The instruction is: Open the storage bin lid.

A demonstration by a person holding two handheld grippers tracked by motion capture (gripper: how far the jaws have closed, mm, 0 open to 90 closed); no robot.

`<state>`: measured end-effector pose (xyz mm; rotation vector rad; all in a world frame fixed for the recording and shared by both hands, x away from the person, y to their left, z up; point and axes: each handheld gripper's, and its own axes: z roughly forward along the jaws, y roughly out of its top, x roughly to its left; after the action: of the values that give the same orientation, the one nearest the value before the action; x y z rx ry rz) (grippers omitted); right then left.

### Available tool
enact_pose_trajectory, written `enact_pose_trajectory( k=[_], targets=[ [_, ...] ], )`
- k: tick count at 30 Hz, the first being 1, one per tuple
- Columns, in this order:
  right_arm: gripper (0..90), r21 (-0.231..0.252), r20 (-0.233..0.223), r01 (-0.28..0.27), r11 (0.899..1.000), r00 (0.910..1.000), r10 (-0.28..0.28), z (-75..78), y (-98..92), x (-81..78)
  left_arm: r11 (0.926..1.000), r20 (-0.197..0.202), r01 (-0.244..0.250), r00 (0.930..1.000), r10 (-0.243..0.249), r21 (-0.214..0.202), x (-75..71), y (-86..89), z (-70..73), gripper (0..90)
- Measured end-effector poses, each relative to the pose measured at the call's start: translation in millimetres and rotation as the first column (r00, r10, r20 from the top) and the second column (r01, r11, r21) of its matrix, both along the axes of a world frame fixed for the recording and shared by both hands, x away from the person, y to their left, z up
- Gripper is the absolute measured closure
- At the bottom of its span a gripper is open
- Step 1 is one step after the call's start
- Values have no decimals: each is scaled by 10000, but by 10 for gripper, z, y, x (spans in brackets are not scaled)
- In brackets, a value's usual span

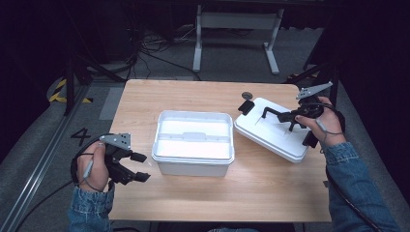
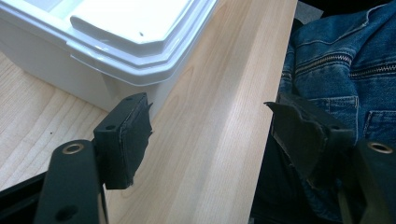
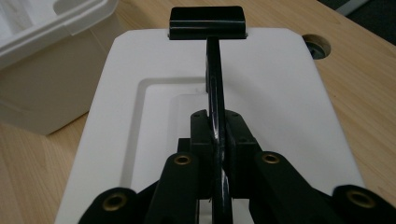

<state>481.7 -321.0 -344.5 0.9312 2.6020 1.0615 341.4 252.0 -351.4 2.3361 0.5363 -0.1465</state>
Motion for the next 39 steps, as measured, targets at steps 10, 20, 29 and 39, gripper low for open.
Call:
enact_pose_trajectory(
  k=[10,20,29,39],
  targets=[
    [843,165,-232,146,9998,9996,-142,-280,-19,4,10000,-7,17,10000,-17,0,0,-4,-2,288],
    [843,149,-396,220,9996,9990,-214,-497,-29,12,10000,-30,28,10000,-28,22,1,-10,-5,288],
    [843,213,-563,258,9994,9981,-246,-642,-48,16,10000,-21,44,10000,-44,7,2,-13,-7,288],
    [842,376,-804,337,9987,9963,-306,-767,-71,21,10000,-23,25,10000,-25,27,5,-13,-9,288]
  ],
)
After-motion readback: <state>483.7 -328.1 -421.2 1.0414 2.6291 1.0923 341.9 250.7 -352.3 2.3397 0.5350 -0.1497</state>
